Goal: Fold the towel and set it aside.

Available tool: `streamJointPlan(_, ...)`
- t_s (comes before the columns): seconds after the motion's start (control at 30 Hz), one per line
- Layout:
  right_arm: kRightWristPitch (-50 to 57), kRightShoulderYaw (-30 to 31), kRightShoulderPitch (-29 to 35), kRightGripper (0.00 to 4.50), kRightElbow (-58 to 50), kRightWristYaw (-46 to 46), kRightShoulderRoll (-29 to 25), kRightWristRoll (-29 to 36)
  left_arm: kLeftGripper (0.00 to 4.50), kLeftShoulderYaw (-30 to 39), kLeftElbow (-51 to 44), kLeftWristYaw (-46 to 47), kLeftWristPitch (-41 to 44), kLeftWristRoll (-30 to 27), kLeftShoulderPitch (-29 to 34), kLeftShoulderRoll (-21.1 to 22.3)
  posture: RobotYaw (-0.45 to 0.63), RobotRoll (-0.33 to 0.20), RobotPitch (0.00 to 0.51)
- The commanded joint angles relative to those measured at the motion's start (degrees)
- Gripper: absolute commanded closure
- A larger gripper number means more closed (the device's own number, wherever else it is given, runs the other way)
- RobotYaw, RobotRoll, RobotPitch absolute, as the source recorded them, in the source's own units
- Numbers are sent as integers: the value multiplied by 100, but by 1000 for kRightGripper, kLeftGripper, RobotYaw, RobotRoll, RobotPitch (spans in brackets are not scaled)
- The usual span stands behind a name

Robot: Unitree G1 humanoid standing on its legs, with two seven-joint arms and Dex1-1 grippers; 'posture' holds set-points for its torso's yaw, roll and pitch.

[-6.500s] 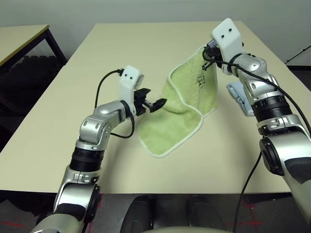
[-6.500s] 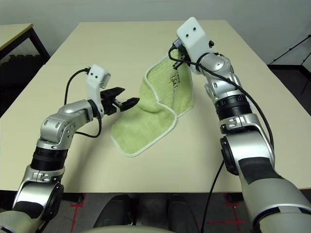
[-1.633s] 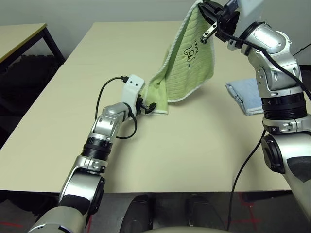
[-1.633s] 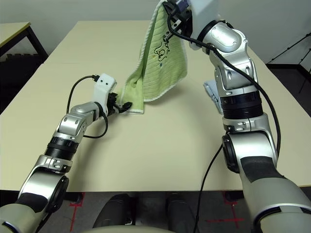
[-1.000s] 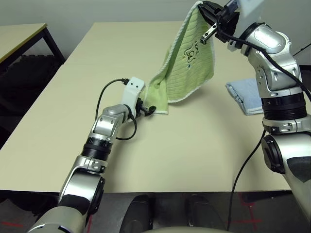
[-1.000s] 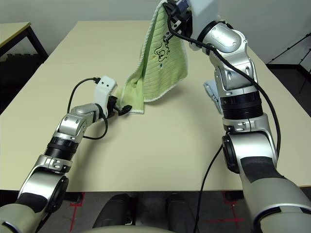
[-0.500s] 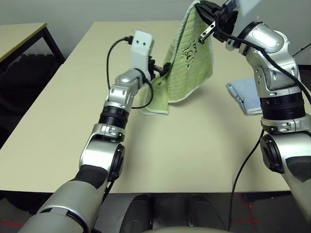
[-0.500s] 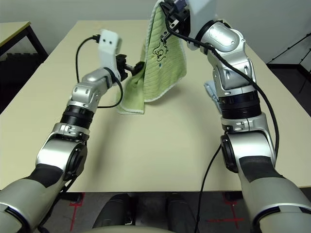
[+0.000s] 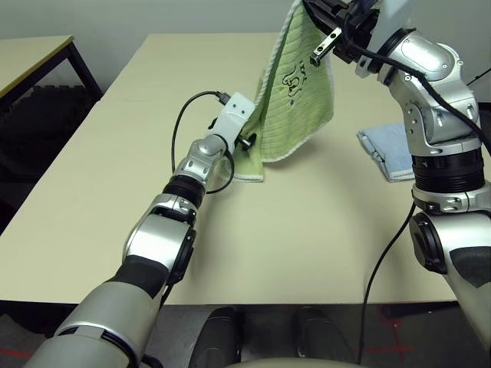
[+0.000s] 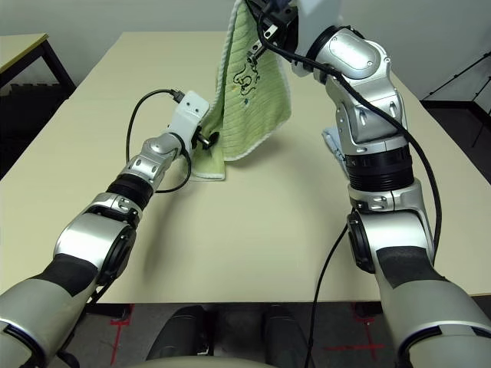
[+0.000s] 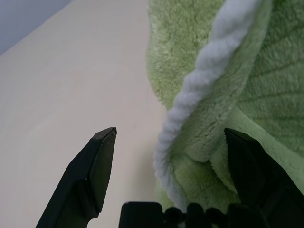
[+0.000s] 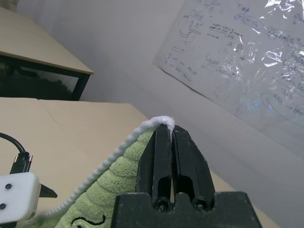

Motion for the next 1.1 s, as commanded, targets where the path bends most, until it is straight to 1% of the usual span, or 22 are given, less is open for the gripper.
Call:
streamJointPlan(0.03,110,-175,-27,4463,-139,-61,-49,103,0,-47,92,230,-73,187,96,101,49,0,77)
streamJointPlan(0.23,107,-246,-3,4463,-54,-115,-202,110,0,86,35,873,-40,297,55,430,54,0,80)
streamJointPlan(0.4,48,-294,110,4463,35,-130,-319,60,0,202,-173,1074,1,256,78,669,64,0,84)
streamJointPlan(0.5,4,-330,169,4463,127,-138,-405,42,0,321,-477,914,90,124,200,753,70,0,87)
streamJointPlan(0.63,-1,-360,274,4463,199,-116,-510,55,0,525,-1262,467,392,-162,542,756,78,0,94)
streamJointPlan(0.73,35,-367,332,4463,175,-103,-546,96,0,626,-2028,49,908,-399,947,730,84,0,102)
streamJointPlan(0.87,42,-354,337,4463,179,-102,-549,128,0,591,-2932,-383,1518,-550,1488,698,90,0,109)
streamJointPlan(0.97,28,-326,294,4463,216,-100,-524,130,0,595,-3273,-537,1936,-613,1780,660,92,0,111)
streamJointPlan(1.1,16,-303,238,4463,249,-78,-515,131,0,612,-3386,-575,2184,-621,1950,631,92,0,113)
